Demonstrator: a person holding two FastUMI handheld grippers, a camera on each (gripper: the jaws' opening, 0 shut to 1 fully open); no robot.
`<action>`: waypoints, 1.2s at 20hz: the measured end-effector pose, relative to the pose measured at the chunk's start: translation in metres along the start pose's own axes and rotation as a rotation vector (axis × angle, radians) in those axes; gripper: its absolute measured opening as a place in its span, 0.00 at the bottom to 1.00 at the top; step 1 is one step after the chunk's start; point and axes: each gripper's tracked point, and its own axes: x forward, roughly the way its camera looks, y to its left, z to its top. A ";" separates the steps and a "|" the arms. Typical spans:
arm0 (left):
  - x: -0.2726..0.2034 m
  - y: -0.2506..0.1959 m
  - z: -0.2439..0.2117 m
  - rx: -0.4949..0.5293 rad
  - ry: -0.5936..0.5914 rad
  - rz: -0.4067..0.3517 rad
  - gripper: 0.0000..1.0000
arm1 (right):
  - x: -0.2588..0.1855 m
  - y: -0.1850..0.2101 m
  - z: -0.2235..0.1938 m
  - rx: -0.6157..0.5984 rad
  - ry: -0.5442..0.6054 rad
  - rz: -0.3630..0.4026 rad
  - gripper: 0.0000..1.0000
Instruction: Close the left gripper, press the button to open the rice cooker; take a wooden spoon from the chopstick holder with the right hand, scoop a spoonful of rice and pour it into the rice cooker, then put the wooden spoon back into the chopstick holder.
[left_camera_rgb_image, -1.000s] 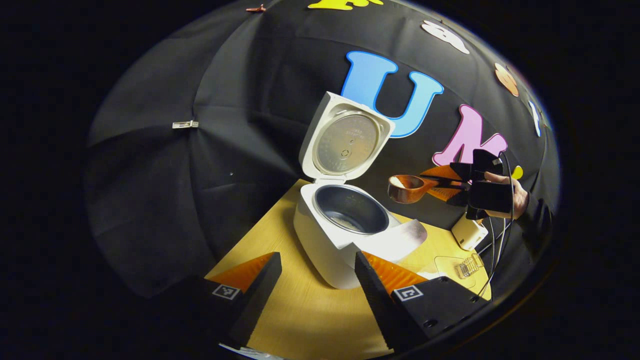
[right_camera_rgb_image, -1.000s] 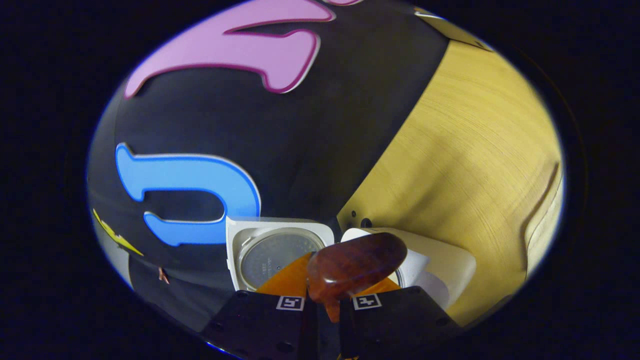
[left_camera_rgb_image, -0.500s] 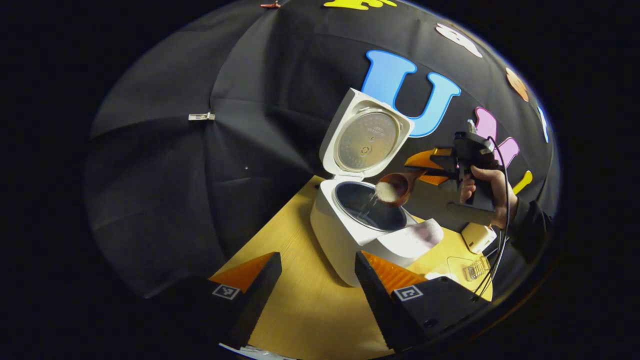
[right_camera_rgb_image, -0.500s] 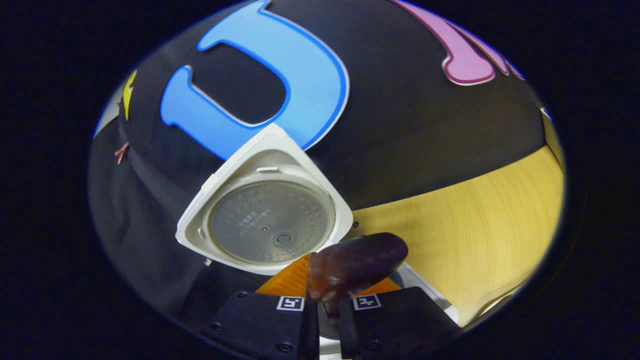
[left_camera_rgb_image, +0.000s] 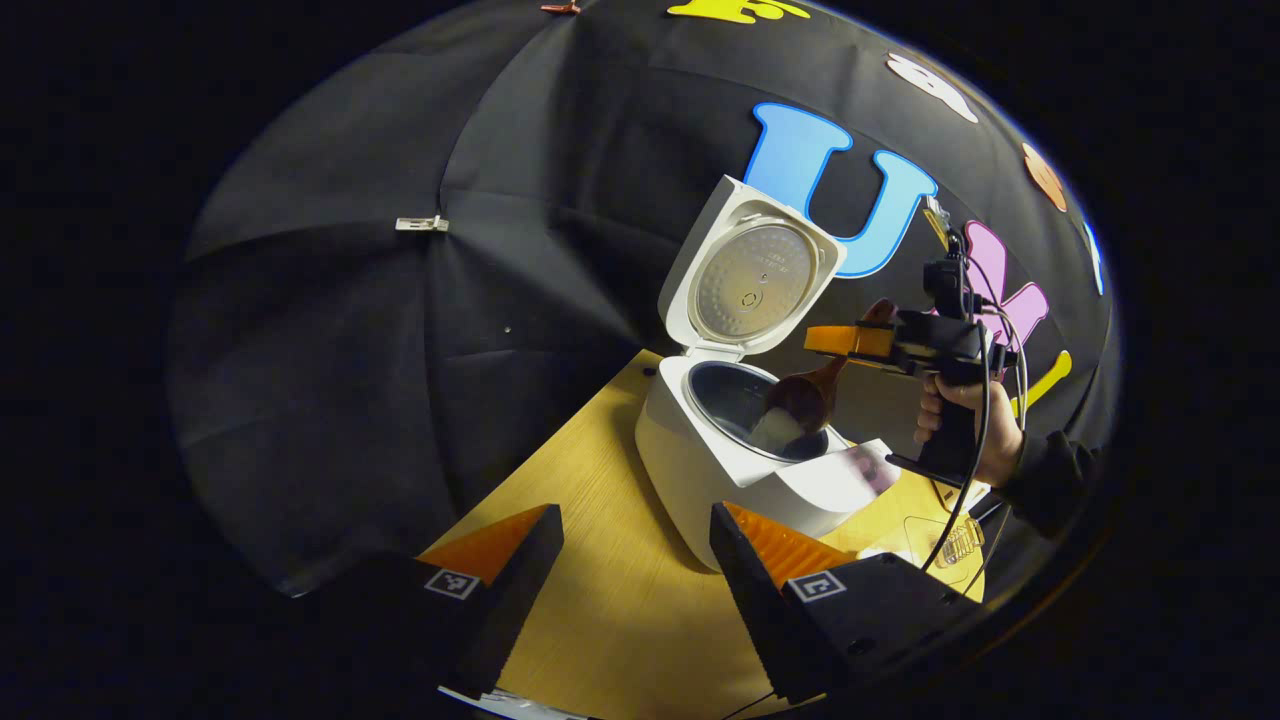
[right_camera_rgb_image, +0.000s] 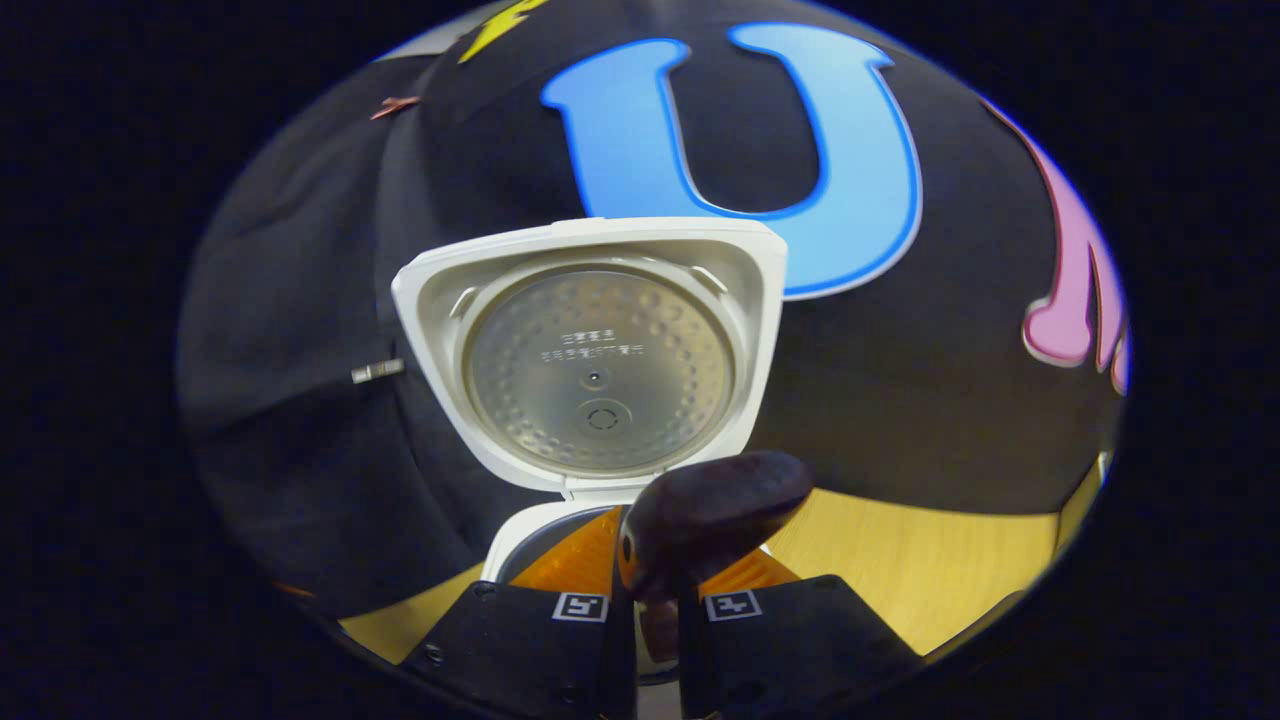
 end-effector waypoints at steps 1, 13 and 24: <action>0.001 -0.001 0.001 -0.022 -0.010 -0.004 0.95 | -0.005 0.003 -0.001 -0.060 0.004 0.000 0.20; -0.002 -0.002 0.008 -0.060 -0.050 -0.009 0.96 | -0.010 0.033 0.001 -0.138 -0.010 0.042 0.20; -0.012 -0.024 0.025 -0.013 -0.092 -0.047 0.96 | -0.053 0.013 0.053 -0.058 -0.096 -0.004 0.20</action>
